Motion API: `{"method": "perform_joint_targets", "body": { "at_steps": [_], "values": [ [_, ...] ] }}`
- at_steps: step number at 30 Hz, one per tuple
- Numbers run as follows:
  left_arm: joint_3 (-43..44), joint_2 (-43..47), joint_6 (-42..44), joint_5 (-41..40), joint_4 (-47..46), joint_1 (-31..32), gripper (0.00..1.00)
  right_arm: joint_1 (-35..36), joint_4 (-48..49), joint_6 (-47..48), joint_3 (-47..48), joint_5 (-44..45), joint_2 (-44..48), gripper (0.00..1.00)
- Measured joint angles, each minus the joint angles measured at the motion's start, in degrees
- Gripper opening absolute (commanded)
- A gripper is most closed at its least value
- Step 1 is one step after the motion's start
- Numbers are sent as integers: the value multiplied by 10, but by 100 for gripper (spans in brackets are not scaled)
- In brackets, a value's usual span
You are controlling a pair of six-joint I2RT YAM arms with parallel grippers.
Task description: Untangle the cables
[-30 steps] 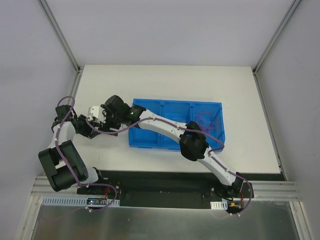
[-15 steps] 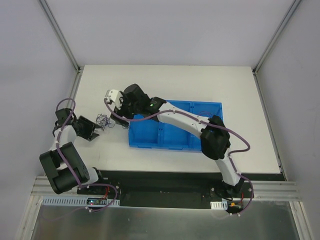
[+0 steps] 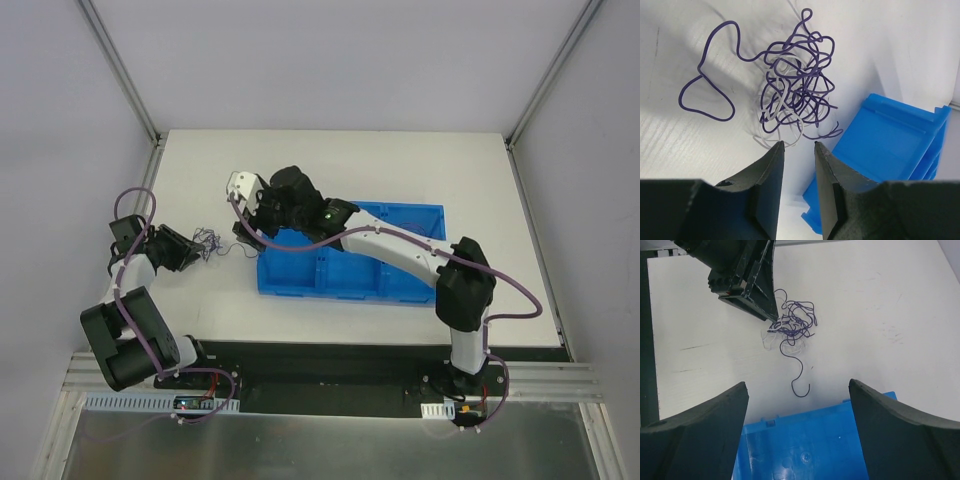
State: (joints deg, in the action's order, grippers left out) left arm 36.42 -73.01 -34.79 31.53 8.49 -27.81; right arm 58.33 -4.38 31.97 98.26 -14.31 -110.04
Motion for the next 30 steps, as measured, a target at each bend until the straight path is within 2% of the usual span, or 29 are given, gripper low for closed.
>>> {"method": "perform_joint_targets", "body": {
  "at_steps": [5,10,14,20,22,24,30],
  "values": [
    [0,-4,1,2,-9,0,36,0,6,0,-37,2,12,84],
    [11,16,0,-27,6,-1,33,0,7,1,-58,6,28,84],
    [59,-4,11,-47,35,-5,32,0,12,2,-70,8,48,85],
    [103,-53,36,-51,50,-8,44,0,18,2,-72,11,58,85],
    [103,-65,44,-50,57,-8,44,0,19,2,-72,12,58,85],
    [103,-79,47,-48,60,-8,43,0,19,2,-72,12,58,85],
    [103,-114,49,-30,60,-8,24,0,20,2,-72,12,58,85]
  ]
}}
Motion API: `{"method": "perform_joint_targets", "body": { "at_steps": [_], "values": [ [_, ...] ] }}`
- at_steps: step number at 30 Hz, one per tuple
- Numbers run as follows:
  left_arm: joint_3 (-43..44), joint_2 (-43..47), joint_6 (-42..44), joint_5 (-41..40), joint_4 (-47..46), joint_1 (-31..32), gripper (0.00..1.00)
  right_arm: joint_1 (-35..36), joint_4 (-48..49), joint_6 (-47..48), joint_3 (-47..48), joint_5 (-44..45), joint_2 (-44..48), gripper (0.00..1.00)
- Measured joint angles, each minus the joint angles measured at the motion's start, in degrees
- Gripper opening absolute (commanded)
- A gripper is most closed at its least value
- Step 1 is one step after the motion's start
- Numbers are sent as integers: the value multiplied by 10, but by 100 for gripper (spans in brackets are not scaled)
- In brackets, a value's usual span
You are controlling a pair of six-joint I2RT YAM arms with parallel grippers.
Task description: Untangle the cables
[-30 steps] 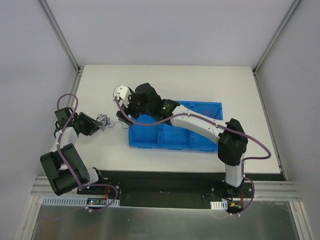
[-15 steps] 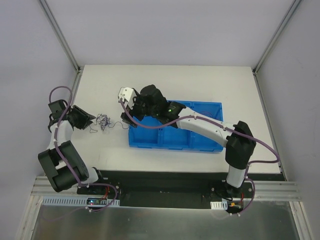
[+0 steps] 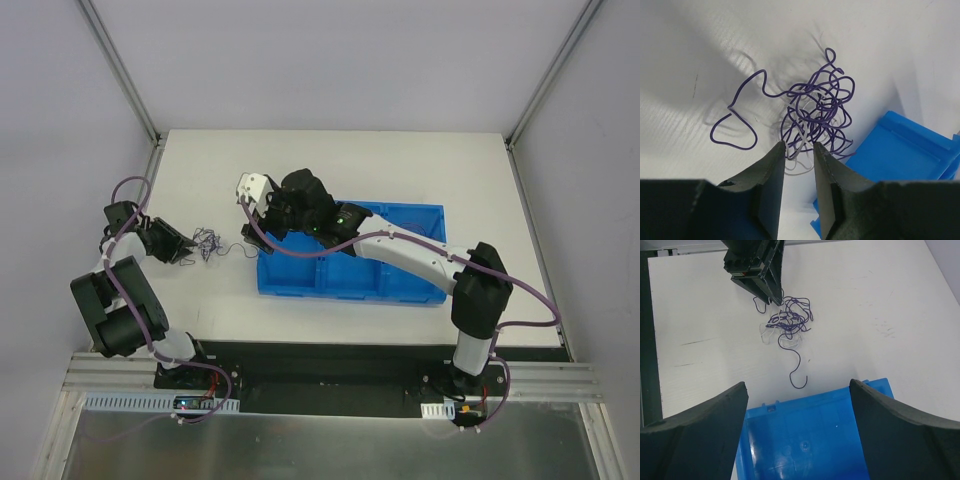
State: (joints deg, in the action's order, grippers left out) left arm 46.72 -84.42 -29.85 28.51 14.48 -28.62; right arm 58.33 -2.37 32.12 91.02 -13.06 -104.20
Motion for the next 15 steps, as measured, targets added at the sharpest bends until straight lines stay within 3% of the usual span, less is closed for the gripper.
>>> {"method": "perform_joint_targets", "body": {
  "at_steps": [7,15],
  "values": [
    [0,-5,2,14,-5,0,0,0,0,0,0,4,0,86],
    [-26,67,3,9,-9,0,0,0,23,-46,-2,1,0,86]
  ]
}}
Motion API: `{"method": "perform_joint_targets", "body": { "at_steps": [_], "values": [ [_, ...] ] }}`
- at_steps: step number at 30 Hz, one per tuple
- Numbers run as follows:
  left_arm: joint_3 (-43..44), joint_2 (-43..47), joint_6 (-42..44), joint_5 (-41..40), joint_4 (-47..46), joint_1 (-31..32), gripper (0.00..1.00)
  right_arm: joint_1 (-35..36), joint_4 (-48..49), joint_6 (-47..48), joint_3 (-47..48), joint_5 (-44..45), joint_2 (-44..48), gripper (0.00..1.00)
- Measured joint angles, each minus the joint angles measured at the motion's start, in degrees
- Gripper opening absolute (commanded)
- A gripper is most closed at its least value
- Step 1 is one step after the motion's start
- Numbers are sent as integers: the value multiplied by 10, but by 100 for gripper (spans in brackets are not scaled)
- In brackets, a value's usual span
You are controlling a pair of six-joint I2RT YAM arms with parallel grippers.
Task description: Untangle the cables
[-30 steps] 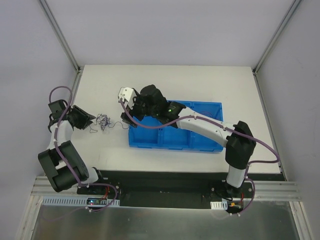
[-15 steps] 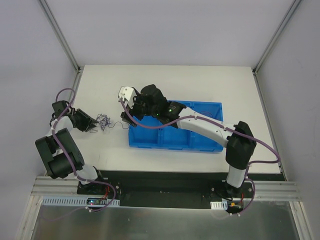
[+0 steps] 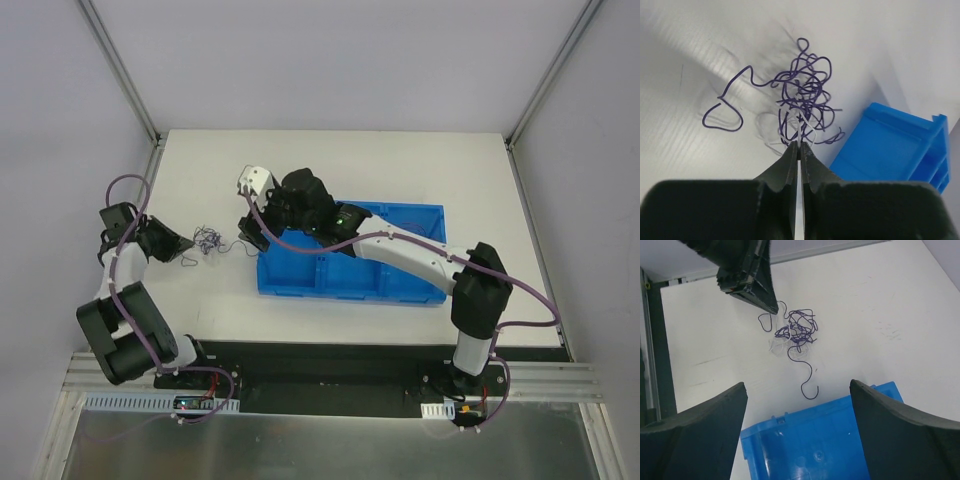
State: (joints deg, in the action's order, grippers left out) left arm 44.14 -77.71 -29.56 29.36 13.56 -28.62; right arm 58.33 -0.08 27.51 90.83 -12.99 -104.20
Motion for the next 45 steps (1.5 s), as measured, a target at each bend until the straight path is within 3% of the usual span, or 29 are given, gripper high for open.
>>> {"method": "perform_joint_targets", "body": {
  "at_steps": [5,13,25,27,31,35,41,45],
  "values": [
    [6,99,-7,0,29,0,0,0,33,-109,17,43,-15,82],
    [79,239,-45,19,80,0,0,6,42,-199,177,12,-174,79],
    [232,275,-138,66,101,0,0,14,46,-309,295,-43,-301,71],
    [267,279,-157,66,102,0,0,14,48,-327,319,-40,-319,61],
    [328,293,-195,65,101,0,0,14,61,-364,359,-26,-353,24],
    [388,293,-227,61,98,0,0,7,79,-416,385,-9,-385,3],
    [508,243,-267,46,80,0,0,-19,88,-480,389,2,-429,1],
    [659,161,-280,45,73,1,0,-34,87,-492,405,8,-458,1]
  ]
}}
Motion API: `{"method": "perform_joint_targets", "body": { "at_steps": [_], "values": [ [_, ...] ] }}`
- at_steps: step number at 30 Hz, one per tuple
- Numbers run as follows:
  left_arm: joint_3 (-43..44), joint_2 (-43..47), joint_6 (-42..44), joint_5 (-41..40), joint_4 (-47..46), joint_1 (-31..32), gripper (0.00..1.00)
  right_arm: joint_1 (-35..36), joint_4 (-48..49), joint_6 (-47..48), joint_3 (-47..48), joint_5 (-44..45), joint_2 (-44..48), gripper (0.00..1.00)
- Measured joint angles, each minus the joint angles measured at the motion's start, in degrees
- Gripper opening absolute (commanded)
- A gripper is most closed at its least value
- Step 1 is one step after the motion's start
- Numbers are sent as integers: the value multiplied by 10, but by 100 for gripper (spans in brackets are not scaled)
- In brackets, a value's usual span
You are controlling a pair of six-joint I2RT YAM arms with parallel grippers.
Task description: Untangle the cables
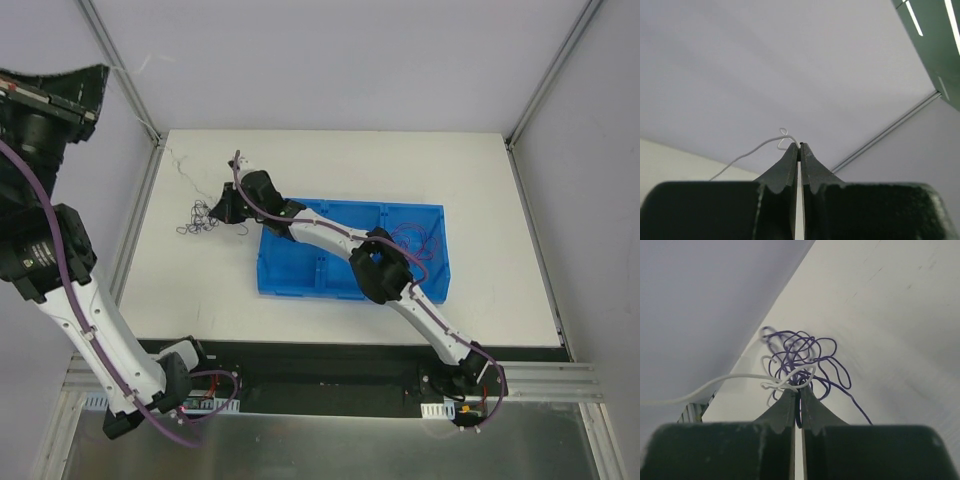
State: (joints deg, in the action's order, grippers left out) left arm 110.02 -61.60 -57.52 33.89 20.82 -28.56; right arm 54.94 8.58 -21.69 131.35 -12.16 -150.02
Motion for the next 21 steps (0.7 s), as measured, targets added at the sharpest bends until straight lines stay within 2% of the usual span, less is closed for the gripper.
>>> {"method": "perform_joint_targets", "body": {
  "at_steps": [1,3,7,13,14,17,21],
  "values": [
    [35,-19,-2,-2,-5,0,0,-2,0,0,7,1,-6,1],
    [93,-49,-5,-12,-11,1,0,-3,-1,-1,13,4,-11,10],
    [140,-64,-17,-25,-23,1,0,2,-2,-1,24,10,-12,20],
    [160,-65,-43,-29,-64,1,0,10,-2,3,27,15,-12,15],
    [161,-65,-46,-29,-69,1,0,10,-3,4,27,15,-12,19],
    [164,-69,-50,-29,-74,1,0,10,-2,8,27,15,-12,40],
    [163,-79,-57,-29,-87,5,0,10,-2,22,26,10,-12,54]
  ]
}}
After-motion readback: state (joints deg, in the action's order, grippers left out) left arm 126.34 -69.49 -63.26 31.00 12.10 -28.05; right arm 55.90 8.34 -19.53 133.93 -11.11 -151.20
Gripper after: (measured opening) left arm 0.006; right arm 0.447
